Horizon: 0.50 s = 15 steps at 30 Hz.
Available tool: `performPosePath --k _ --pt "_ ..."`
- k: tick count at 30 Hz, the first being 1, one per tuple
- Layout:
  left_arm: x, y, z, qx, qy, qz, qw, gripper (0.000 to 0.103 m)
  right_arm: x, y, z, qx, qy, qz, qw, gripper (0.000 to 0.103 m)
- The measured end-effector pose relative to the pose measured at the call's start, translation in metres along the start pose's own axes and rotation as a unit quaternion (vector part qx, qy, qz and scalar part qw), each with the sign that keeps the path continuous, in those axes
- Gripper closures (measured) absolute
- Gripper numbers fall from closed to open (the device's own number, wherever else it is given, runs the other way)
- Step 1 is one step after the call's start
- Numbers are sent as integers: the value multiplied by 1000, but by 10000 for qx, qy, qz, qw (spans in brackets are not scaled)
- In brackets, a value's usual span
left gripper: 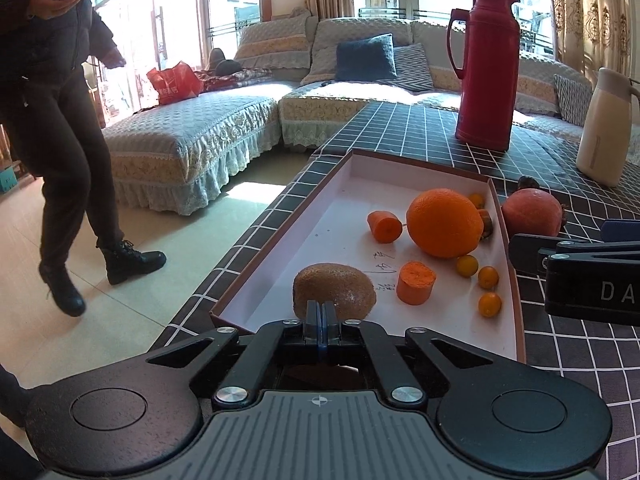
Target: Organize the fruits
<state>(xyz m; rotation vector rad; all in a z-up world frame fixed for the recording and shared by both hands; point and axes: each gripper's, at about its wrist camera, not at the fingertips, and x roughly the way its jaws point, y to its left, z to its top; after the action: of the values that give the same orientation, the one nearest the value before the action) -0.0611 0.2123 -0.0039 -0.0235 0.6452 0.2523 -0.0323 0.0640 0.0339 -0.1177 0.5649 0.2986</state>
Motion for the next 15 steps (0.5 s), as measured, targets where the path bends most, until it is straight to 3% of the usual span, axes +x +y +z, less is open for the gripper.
performPosePath --k 11,15 --pt "-1 -2 0 -7 -28 16 10000 103 -1 0 -1 10 -22 -18 10000 5" --pt "-10 -23 1 554 -291 305 9976 102 -2 -1 -1 10 -38 -20 10000 5"
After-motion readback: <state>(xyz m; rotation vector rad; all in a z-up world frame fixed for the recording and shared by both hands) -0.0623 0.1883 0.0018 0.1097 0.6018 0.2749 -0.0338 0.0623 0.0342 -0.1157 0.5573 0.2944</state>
